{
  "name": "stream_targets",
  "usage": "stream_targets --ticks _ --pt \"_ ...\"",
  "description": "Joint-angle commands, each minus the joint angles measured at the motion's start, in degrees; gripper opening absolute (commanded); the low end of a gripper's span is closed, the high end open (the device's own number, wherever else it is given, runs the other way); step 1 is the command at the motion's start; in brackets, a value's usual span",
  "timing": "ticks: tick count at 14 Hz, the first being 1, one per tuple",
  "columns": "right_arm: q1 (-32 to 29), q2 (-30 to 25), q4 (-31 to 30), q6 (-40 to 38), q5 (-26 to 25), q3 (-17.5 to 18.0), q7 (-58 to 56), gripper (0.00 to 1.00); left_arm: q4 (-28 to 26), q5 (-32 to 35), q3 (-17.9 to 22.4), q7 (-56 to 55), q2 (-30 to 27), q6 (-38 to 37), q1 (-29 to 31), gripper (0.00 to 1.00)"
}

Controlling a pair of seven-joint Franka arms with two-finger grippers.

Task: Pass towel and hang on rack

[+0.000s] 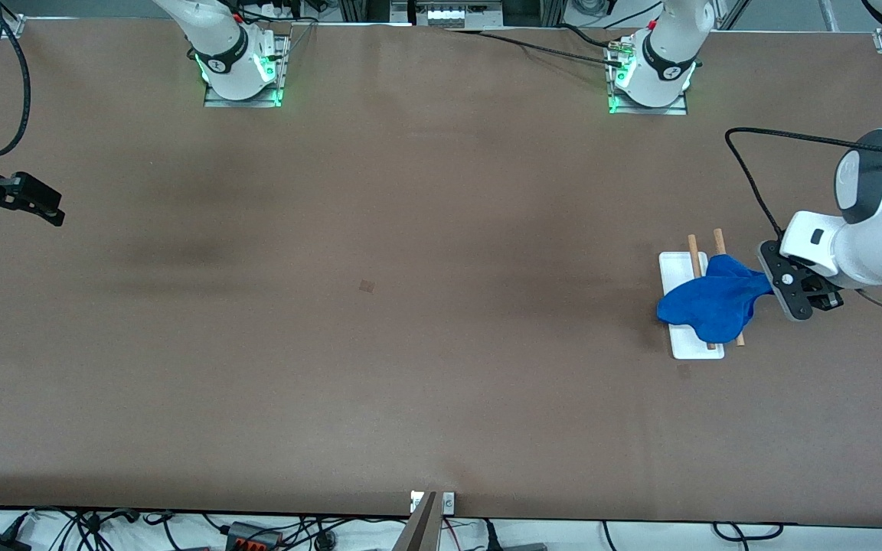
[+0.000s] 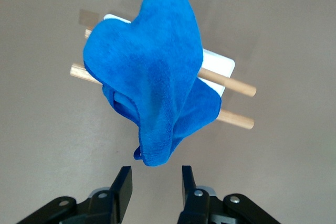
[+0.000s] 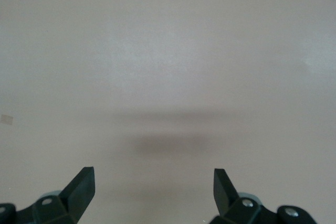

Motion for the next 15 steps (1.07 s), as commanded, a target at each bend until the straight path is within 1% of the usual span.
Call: stream_targets --ticks 1,2,5,7,8,11,13,14,15 --pt "-0.96 -0.21 0.88 -0.86 0.64 0.50 0.50 1.00 3.55 -1.97 -0.44 -4.13 -1.08 -3.53 0.50 0.46" --pt "-0.88 -0.30 0.88 -1.21 0.64 0.50 0.50 1.00 5.30 -2.06 -0.52 -5.71 -1.08 -5.20 0.41 0.46" --pt "-0.52 -0.30 0.88 -2.26 0.64 0.42 0.85 1.00 7.25 -2.41 -0.61 -9.50 -1.17 -6.53 0.41 0.46" --pt "-0.52 -0.47 0.80 -3.93 0.64 0.41 1.12 1.00 9.79 -4.25 -0.44 -9.86 -1.08 -8.11 0.15 0.46" --pt "-0.44 -0.47 0.71 -3.94 0.64 0.41 1.12 1.00 9.89 -4.60 -0.44 -10.73 -1.51 -8.29 -0.12 0.46" --pt "-0.26 -0.56 0.18 -3.85 0.73 0.42 1.12 1.00 5.95 -5.75 0.61 -19.24 -7.38 -7.77 -3.62 0.46" --pt "-0.26 -1.09 -1.13 -2.98 0.73 0.41 1.12 1.00 2.70 -6.53 1.06 -27.66 -11.26 -6.28 -4.69 0.46" --pt "-0.26 -1.18 -1.57 -2.62 0.73 0.41 1.12 1.00 1.46 -8.71 1.23 -30.31 -12.23 -6.27 -4.51 0.46" --pt "-0.26 -1.26 -2.19 -2.27 0.73 0.41 1.12 1.00 0.41 -11.43 2.97 -31.73 -13.29 -5.83 -4.69 0.46"
